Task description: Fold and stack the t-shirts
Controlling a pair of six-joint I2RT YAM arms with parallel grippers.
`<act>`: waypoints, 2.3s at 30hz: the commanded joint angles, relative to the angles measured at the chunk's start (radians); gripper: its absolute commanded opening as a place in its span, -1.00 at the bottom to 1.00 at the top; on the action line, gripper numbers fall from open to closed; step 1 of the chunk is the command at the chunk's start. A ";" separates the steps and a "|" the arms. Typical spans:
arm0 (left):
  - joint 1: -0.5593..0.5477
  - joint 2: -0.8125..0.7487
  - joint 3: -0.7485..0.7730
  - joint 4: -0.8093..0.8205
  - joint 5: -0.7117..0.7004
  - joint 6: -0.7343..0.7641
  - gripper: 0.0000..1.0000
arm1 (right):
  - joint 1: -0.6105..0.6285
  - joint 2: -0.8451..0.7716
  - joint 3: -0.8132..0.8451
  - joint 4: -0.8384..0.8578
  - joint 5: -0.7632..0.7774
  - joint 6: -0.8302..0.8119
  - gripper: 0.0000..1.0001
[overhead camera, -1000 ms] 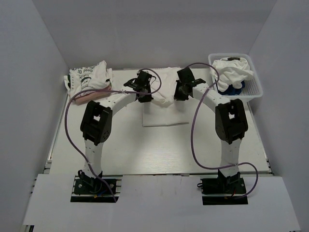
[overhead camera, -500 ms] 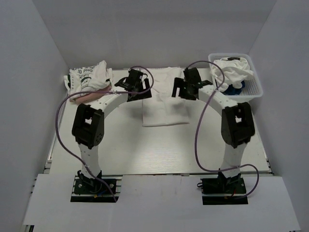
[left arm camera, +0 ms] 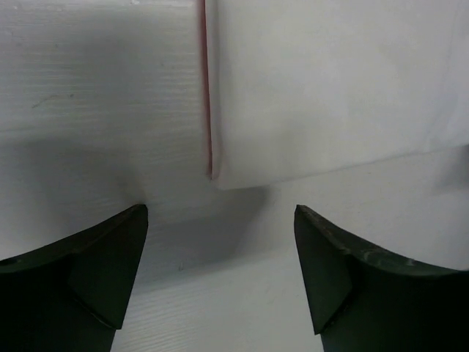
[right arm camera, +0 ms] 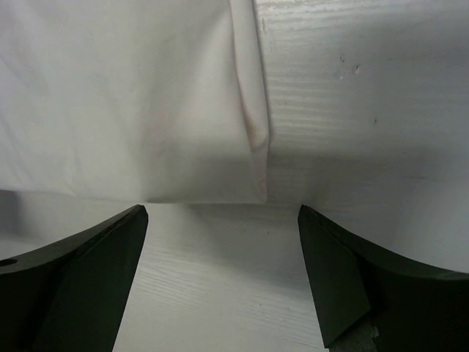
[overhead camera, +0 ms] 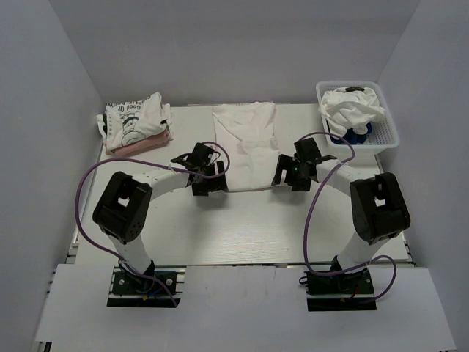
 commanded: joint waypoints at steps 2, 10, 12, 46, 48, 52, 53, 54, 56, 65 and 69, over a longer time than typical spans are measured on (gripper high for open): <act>-0.004 0.027 -0.013 0.091 0.067 -0.023 0.62 | -0.017 0.007 -0.023 0.085 -0.057 0.023 0.68; -0.004 0.072 -0.011 0.115 0.097 -0.032 -0.11 | -0.048 0.048 -0.038 0.124 -0.100 0.042 -0.18; -0.004 0.072 -0.020 0.140 0.098 -0.032 -0.48 | -0.051 0.048 -0.046 0.132 -0.105 0.051 -0.44; -0.100 -0.516 0.082 -0.062 -0.207 -0.033 -1.00 | 0.004 -0.503 0.173 -0.192 -0.082 0.088 -1.00; -0.090 -0.453 0.185 -0.118 -0.290 -0.024 -1.00 | -0.003 -0.416 0.215 -0.193 -0.083 0.088 -1.00; -0.064 -0.309 0.305 -0.152 -0.347 -0.010 -1.00 | -0.008 -0.268 0.377 -0.179 -0.066 0.080 -1.00; -0.054 -0.258 0.322 -0.152 -0.347 -0.010 -1.00 | -0.019 -0.247 0.400 -0.185 -0.069 0.071 -1.00; -0.045 -0.232 0.366 -0.152 -0.358 -0.010 -1.00 | -0.023 -0.224 0.424 -0.185 -0.068 0.063 -1.00; -0.015 -0.188 0.401 -0.152 -0.385 -0.010 -1.00 | -0.034 -0.124 0.517 -0.201 -0.065 0.057 -1.00; 0.133 0.165 0.611 -0.092 -0.223 0.033 -1.00 | -0.088 0.265 0.811 -0.227 -0.152 0.048 -1.00; 0.188 0.315 0.730 -0.083 -0.176 0.023 -1.00 | -0.106 0.427 0.982 -0.199 -0.175 0.008 -1.00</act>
